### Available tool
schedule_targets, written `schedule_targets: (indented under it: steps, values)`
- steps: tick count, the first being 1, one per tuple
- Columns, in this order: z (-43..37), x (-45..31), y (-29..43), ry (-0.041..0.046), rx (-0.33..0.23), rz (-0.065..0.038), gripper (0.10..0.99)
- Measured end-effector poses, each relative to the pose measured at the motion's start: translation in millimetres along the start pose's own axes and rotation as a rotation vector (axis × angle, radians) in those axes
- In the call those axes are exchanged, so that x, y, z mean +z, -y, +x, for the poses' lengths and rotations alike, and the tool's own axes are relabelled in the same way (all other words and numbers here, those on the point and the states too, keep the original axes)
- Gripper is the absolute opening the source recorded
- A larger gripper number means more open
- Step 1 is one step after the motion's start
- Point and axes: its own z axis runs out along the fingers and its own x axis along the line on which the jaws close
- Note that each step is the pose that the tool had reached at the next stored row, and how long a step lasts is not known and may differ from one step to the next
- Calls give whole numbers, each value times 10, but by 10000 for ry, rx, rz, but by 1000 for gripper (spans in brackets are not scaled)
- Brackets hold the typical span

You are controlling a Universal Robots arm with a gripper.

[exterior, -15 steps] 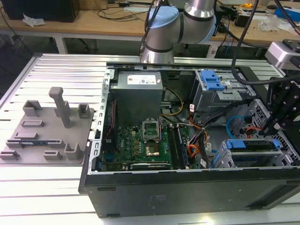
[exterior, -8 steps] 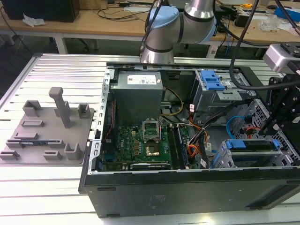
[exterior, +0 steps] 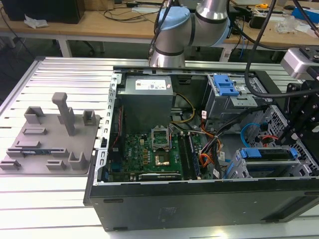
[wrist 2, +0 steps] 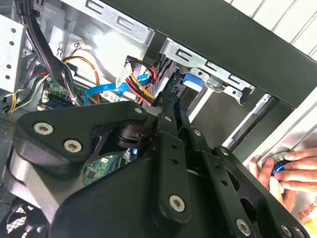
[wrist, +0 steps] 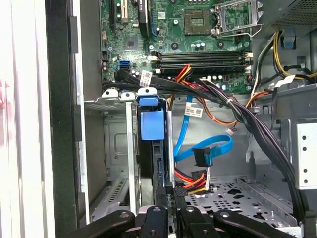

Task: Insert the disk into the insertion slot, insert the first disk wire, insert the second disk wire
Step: 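Insert the first disk wire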

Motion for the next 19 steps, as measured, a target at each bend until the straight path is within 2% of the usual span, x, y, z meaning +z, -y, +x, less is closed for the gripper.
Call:
schedule_targets:
  steps: [4, 19]
  values:
    - [3, 4, -4, 0, 37, 35, 165]
    - [6, 35, -6, -8, 70, 36, 165]
